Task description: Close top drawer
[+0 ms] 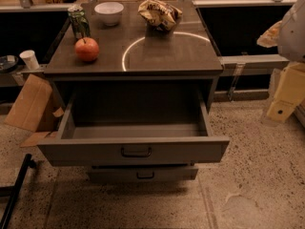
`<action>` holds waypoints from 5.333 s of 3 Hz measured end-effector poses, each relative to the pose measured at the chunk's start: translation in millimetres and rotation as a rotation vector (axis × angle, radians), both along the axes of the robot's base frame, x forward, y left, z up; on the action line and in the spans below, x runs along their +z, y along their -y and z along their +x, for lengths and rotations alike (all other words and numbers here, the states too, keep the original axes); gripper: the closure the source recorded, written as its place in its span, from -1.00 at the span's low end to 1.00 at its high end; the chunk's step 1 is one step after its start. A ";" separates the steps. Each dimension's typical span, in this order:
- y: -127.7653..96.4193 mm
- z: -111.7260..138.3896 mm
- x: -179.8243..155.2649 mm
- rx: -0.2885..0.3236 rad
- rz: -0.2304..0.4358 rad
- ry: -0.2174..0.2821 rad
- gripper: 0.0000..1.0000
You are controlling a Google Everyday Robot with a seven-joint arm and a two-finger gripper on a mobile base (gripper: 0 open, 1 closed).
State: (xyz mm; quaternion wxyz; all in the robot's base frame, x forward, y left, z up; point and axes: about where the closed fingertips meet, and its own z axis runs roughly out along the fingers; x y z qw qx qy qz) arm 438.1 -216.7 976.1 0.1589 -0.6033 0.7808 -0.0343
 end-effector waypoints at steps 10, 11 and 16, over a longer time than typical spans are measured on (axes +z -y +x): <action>-77.9 -36.6 -358.6 0.399 0.015 -0.302 0.47; -89.9 -2.7 -364.4 0.386 0.036 -0.238 0.93; -96.0 37.3 -365.4 0.382 0.079 -0.170 -0.99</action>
Offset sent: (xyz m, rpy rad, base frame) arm -0.0085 -0.0016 -0.0466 -0.0362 0.1473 0.1082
